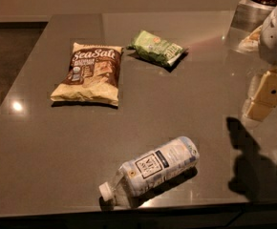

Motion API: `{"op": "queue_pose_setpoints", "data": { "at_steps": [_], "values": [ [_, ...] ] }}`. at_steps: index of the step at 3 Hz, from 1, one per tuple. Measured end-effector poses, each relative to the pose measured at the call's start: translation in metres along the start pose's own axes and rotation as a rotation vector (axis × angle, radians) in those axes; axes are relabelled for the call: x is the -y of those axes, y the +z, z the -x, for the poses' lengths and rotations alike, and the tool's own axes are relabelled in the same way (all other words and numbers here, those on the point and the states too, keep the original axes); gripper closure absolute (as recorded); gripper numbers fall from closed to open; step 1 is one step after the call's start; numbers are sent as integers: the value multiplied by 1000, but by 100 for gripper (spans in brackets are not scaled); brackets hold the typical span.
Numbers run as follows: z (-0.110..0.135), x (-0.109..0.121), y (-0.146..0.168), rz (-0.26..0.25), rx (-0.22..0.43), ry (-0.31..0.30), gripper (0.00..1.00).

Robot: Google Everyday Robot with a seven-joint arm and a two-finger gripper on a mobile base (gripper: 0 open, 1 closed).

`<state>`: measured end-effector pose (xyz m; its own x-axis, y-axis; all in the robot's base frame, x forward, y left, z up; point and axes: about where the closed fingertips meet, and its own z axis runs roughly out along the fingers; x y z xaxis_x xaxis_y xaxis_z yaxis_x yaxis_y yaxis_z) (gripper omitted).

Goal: Place blue plastic bottle upright

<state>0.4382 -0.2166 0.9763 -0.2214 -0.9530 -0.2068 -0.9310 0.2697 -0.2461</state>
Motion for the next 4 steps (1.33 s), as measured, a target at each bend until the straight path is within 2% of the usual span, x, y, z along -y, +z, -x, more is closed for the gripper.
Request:
{"op": "queue_pose_setpoints", "data": {
  "at_steps": [1,2,3,4],
  "values": [
    [0,0,0,0,0,0,0],
    [6,0,1,-2,-1,-28,0],
    [28,-3,6,7,11,-132,0],
    [56,-9,23,36,27,-288,0]
  ]
}}
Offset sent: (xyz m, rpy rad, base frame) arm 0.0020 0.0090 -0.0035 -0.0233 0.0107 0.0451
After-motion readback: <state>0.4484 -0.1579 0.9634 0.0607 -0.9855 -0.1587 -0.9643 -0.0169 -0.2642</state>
